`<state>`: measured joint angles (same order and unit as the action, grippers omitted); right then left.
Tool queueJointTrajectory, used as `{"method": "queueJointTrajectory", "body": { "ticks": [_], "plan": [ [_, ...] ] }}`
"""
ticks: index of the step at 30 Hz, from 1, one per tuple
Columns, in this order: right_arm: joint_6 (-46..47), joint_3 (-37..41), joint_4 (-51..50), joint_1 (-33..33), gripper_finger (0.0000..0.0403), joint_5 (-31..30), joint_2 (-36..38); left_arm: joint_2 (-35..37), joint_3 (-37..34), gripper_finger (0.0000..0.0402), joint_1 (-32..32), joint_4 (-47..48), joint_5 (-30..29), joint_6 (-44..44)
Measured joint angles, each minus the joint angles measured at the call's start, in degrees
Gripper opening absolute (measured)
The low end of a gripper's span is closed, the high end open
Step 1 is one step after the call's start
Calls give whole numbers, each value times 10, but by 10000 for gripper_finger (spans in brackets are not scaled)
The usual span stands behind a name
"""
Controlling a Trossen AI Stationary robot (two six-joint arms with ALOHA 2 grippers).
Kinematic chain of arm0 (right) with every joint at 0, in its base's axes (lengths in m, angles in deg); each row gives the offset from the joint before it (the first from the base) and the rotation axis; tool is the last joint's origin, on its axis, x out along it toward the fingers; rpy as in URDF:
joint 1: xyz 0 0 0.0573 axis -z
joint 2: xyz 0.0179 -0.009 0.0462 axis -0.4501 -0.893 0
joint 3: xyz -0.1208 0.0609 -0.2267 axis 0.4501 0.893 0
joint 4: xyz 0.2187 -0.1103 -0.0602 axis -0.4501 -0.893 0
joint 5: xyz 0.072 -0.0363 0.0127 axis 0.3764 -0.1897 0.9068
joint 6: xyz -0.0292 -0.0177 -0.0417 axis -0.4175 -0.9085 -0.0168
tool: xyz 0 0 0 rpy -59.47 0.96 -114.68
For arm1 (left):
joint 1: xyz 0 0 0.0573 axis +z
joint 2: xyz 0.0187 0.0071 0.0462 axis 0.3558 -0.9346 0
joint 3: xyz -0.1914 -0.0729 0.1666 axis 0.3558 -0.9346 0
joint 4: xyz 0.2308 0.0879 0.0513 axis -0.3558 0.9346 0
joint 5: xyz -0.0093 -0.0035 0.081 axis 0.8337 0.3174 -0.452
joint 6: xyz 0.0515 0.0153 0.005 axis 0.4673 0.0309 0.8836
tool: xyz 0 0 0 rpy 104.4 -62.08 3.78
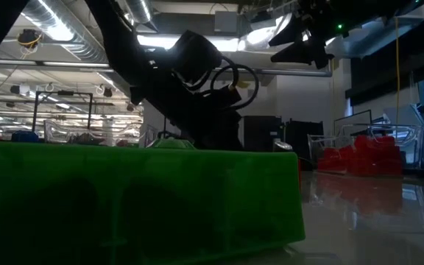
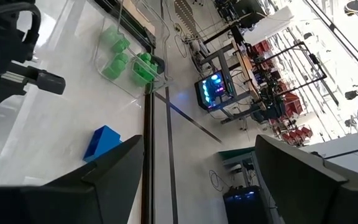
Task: Sort blocks
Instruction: Put the green game piece into the left transparent bin
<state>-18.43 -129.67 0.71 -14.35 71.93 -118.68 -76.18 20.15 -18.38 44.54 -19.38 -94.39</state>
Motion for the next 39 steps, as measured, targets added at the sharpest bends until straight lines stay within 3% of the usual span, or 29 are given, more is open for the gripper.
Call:
{"method": "queueJointTrajectory", "body": {
  "ticks": [5,16,29,39],
  "plan": [
    [0,0,0,0,309,0,0,0,0,162,0,1,0,27],
    [0,0,0,0,309,0,0,1,1,56,0,0,-8,57],
    [0,0,0,0,309,0,0,6,0,55,0,7,-12,60],
    [0,0,-2,0,309,0,0,56,-2,55,-12,27,-33,71]
  ]
}}
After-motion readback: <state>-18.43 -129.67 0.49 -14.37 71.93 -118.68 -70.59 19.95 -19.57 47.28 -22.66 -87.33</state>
